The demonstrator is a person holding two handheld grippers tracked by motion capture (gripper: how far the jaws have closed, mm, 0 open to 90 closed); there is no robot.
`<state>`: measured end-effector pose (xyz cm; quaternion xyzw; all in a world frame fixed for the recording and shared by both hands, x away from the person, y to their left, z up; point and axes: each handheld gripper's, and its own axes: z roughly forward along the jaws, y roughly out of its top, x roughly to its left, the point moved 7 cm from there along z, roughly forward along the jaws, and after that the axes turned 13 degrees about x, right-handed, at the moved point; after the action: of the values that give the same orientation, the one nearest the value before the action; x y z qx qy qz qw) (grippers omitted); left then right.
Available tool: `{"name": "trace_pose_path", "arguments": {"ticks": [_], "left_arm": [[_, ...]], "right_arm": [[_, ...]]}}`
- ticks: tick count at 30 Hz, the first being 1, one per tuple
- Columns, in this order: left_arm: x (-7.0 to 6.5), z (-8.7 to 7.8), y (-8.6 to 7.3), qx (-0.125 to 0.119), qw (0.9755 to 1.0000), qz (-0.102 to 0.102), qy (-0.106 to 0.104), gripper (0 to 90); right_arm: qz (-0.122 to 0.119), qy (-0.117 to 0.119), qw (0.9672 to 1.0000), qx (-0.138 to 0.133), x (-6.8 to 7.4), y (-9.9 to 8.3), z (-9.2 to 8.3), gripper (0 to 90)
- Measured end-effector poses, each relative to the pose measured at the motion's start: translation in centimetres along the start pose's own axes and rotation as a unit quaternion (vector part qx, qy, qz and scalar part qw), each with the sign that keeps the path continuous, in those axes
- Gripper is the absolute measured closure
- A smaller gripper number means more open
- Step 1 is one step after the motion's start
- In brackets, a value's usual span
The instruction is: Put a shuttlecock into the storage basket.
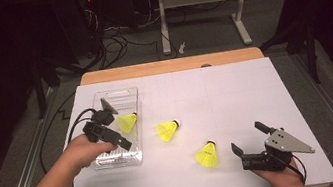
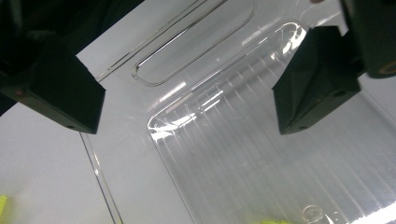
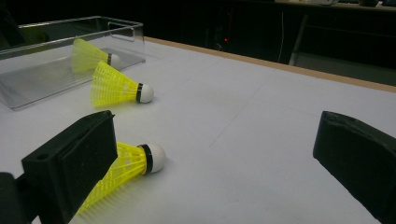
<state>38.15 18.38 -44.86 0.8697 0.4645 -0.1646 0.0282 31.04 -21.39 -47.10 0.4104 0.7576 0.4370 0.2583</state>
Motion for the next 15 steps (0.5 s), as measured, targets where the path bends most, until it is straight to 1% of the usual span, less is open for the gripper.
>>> {"name": "trace_pose_path", "arguments": {"ticks": [2,3,5,10,13,15], "left_arm": [[-0.1,-0.1,0.0,0.002,1.0000,0.001,-0.003,4.7],[-0.2,-0.3,-0.1,0.007,1.0000,0.006,-0.002,3.5],[-0.5,-0.4,-0.1,0.010,0.9999,0.010,0.000,0.7],[-1.1,-0.8,-0.2,0.002,0.9998,0.020,0.005,0.6],[-1.4,-1.0,-0.3,0.001,0.9997,0.023,0.004,0.7],[-1.6,-1.2,-0.3,-0.002,0.9998,0.021,0.006,0.7]], "right_arm": [[0.002,-0.001,1.0000,0.000,-0.1,0.0,0.1,0.2],[0.003,-0.001,1.0000,0.001,-0.2,0.0,0.1,0.2],[0.004,-0.002,1.0000,0.001,-0.3,0.0,0.1,0.2],[0.001,-0.001,1.0000,0.002,-0.3,-0.1,0.2,0.2],[0.001,0.000,1.0000,0.001,-0.2,0.0,0.2,0.2],[0.000,0.000,1.0000,0.002,-0.2,-0.1,0.2,0.2]]}}
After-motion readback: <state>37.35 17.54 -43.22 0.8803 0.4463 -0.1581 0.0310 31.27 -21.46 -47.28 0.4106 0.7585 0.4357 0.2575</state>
